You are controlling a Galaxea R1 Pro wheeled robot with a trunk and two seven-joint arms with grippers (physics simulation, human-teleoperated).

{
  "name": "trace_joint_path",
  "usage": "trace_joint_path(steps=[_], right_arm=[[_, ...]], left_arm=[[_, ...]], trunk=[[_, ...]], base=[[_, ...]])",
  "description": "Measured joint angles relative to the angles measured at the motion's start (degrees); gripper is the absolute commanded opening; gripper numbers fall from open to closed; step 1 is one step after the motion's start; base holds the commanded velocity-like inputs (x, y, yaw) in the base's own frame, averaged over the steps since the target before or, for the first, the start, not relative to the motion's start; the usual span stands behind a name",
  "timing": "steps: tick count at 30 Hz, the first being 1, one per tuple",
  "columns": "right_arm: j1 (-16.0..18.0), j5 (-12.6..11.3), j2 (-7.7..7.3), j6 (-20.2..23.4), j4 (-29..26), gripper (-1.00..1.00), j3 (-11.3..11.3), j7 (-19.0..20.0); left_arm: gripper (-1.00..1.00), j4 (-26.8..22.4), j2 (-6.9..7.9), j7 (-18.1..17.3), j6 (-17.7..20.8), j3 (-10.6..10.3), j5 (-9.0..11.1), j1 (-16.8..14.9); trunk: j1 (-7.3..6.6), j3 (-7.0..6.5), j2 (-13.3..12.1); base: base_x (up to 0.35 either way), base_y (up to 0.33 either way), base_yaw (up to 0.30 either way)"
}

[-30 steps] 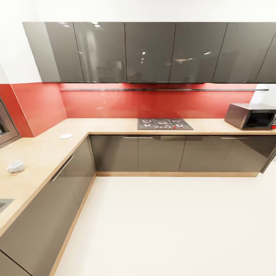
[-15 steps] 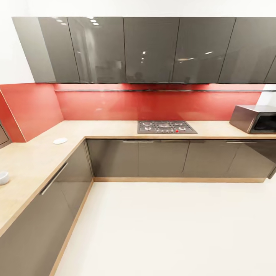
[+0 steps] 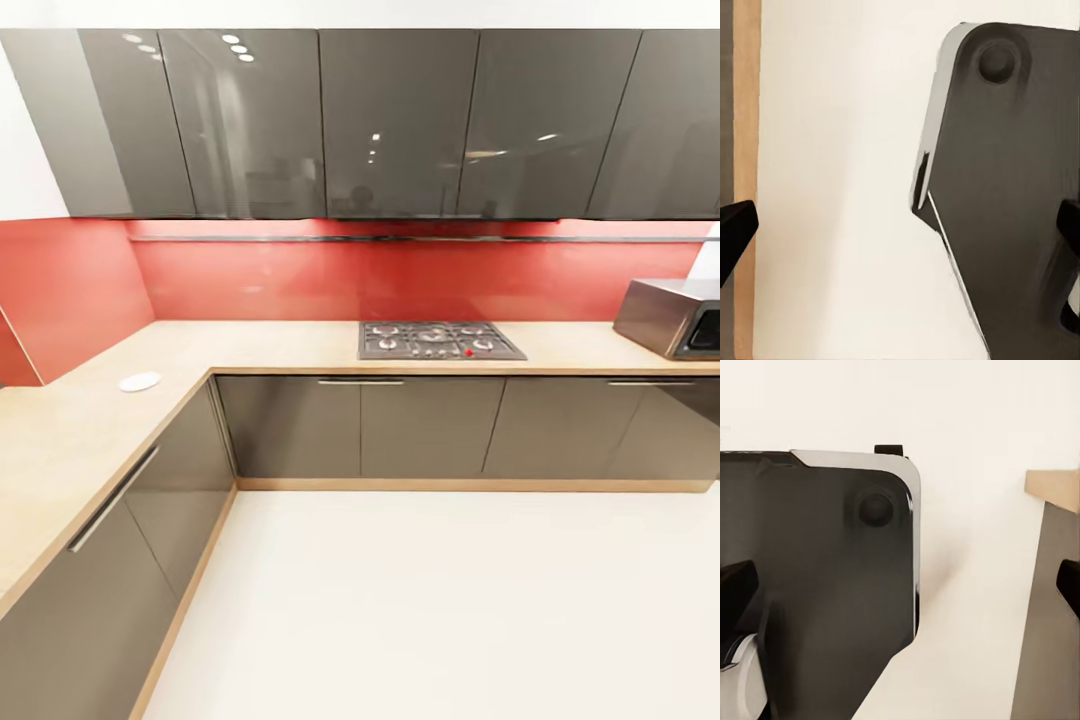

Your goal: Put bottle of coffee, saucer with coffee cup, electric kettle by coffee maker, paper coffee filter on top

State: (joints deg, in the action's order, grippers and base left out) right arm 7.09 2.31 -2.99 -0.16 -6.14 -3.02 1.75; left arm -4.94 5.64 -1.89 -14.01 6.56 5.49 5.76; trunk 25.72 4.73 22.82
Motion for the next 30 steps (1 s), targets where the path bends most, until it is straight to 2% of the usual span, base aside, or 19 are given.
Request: trace_joint_path(steps=[4, 14, 30], right_arm=[[0.0, 0.0, 0.02, 0.0, 0.0, 1.0, 0.0, 0.0], [0.0, 0.1, 0.09, 0.0, 0.0, 1.0, 0.0, 0.0], [0.0, 0.2, -0.14, 0.0, 0.7, 1.0, 0.0, 0.0]], left_arm=[[1.0, 0.1, 0.68, -0.8, -0.1, 1.3, 1.1, 0.0], [1.0, 0.2, 0.78, -0.5, -0.1, 1.1, 1.1, 0.0], [1.0, 0.3, 0.69, -0.2, 0.0, 1.1, 1.1, 0.0]], trunk=[[0.0, 0.0, 0.0], [0.0, 0.0, 0.0], [0.0, 0.0, 0.0]], base=[[0.334, 0.0, 0.0], [0.336, 0.0, 0.025], [0.336, -0.04, 0.234]])
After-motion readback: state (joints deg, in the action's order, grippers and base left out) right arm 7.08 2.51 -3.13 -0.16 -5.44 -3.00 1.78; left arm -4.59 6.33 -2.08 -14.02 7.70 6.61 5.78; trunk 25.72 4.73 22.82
